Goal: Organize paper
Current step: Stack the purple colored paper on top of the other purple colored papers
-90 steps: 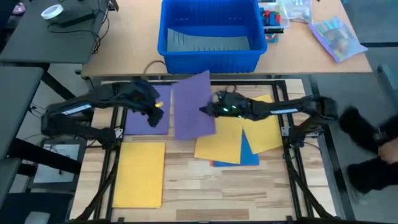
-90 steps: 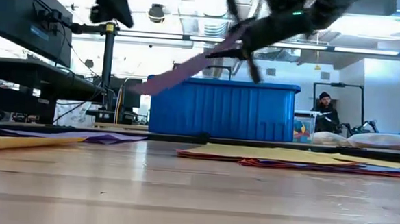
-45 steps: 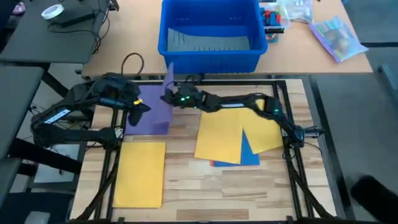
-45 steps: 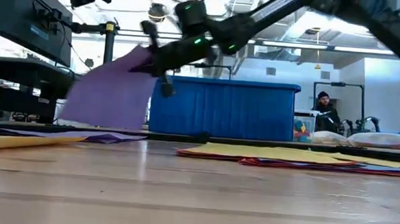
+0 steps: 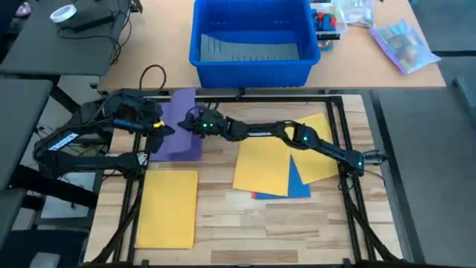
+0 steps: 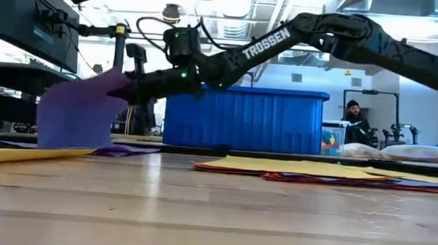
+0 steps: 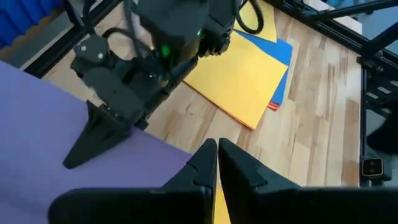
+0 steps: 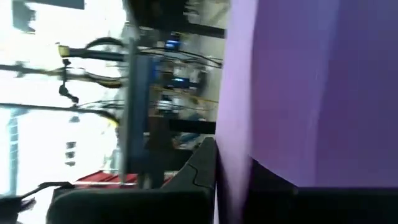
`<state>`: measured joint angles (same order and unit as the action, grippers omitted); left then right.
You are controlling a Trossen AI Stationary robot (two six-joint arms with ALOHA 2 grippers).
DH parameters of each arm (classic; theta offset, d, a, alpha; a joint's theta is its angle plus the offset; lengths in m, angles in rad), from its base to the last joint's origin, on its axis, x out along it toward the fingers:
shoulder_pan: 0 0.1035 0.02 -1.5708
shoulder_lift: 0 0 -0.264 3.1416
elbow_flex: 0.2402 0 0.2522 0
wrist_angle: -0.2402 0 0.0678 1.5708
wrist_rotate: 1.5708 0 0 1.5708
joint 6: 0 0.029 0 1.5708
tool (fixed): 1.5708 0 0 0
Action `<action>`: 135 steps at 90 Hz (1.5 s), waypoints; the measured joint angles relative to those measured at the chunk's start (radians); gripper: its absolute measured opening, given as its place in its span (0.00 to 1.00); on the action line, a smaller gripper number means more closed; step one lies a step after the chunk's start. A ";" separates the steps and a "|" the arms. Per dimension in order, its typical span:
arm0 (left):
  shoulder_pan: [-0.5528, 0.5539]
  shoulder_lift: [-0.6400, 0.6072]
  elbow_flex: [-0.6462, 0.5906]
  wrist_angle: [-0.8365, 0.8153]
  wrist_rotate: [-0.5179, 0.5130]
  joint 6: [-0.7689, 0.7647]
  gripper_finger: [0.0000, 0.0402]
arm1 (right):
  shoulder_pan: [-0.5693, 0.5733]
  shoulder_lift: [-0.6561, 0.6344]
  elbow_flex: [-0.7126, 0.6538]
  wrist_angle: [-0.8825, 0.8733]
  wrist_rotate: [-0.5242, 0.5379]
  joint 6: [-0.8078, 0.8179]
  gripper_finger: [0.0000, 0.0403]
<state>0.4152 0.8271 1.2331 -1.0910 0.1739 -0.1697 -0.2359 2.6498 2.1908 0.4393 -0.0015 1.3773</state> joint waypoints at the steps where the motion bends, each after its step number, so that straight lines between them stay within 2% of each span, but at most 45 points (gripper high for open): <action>1: 0.000 0.000 0.000 0.000 0.000 0.002 0.00 | 0.000 -0.001 0.001 0.012 0.000 -0.006 0.00; 13: 0.000 -0.005 0.000 0.001 0.000 0.036 0.00 | -0.003 -0.008 0.004 0.063 0.001 0.017 0.00; 37: 0.000 -0.006 0.000 0.003 0.000 0.043 0.00 | 0.001 -0.006 0.002 -0.182 0.005 0.081 0.00; 46: -0.001 -0.006 0.000 0.003 0.000 0.043 0.00 | 0.003 -0.006 0.002 -0.259 0.054 0.142 0.00; 60: -0.001 -0.006 0.000 0.003 0.000 0.043 0.00 | 0.006 -0.004 0.001 -0.280 0.091 0.160 0.01; 67: -0.001 -0.006 0.000 0.003 0.000 0.043 0.00 | 0.006 -0.004 0.001 -0.292 0.083 0.165 0.05; 77: -0.001 -0.005 0.000 0.004 0.000 0.047 0.00 | 0.005 -0.004 0.001 -0.337 0.016 0.169 0.15; 94: -0.001 -0.005 0.000 0.004 0.000 0.082 0.00 | 0.005 -0.004 0.001 -0.347 0.011 0.108 0.34; 103: -0.001 -0.005 0.000 0.004 0.000 0.079 0.00 | -0.002 -0.004 0.002 -0.339 0.007 0.067 0.41; 122: -0.001 -0.005 0.000 -0.038 0.000 0.079 0.00 | -0.030 -0.004 0.077 -0.350 0.012 -0.095 0.43; 135: -0.001 -0.005 0.000 -0.056 0.000 0.080 0.00 | -0.048 -0.007 0.133 -0.631 -0.035 -0.103 0.39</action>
<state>0.4145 0.8219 1.2327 -1.1470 0.1738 -0.0898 -0.2839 2.6431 2.3241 -0.1914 -0.0360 1.2746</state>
